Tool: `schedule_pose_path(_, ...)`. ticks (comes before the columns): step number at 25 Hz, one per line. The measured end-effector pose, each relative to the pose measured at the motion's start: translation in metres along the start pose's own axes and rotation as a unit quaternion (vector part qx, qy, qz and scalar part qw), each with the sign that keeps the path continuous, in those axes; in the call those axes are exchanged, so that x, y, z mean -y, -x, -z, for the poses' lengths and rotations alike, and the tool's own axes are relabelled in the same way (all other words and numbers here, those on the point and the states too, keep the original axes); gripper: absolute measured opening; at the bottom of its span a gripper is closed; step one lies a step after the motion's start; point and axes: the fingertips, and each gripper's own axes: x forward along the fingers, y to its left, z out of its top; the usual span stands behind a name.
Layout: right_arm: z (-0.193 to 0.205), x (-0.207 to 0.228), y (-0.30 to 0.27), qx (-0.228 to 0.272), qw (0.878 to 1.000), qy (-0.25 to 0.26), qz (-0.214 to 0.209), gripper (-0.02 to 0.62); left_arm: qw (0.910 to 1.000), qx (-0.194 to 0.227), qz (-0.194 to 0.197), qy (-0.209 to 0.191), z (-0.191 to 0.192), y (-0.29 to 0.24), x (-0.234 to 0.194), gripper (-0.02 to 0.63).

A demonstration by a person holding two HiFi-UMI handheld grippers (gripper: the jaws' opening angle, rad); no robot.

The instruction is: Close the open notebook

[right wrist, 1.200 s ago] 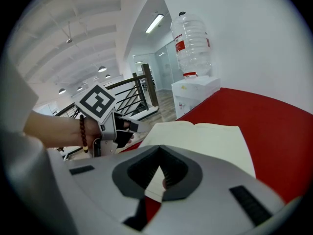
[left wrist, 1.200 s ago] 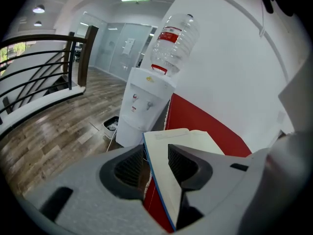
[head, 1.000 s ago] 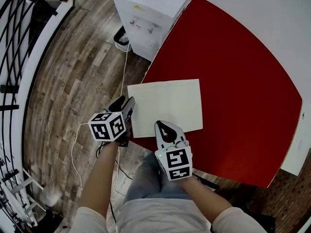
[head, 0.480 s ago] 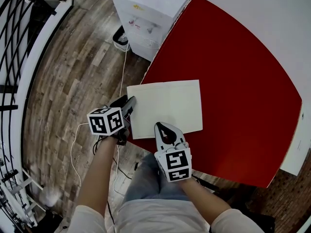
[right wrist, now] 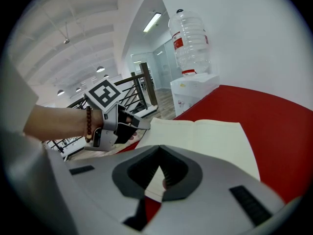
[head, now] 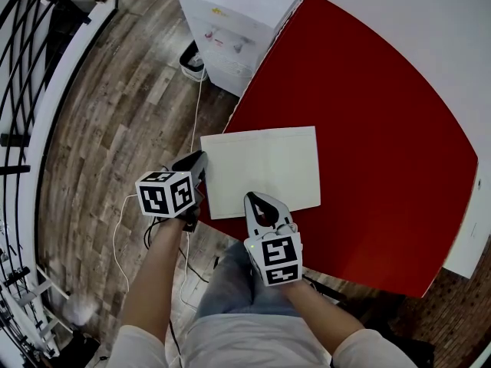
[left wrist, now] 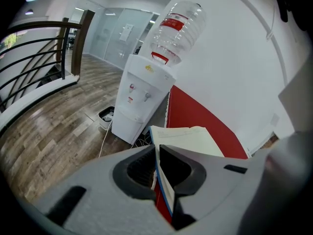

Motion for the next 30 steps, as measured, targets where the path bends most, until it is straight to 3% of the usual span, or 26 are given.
schedule_pose_path(11,-0.005,-0.001,0.005,0.01,1.0,0.002,-0.005,0.005,0.9995,0.009,0.008,-0.031,-0.016,0.018,0.018,0.026)
schedule_pose_path(18,-0.013,-0.005,0.025,0.025,1.0,0.009,-0.014,0.006,0.9969,0.024,0.04,-0.064,-0.043,0.038,0.064,0.021)
schedule_pose_path(30,-0.017,0.032,0.07,0.051,0.998,-0.011,0.023,0.005,0.9921,0.04,0.064,-0.101,-0.068,0.036,0.137,0.02)
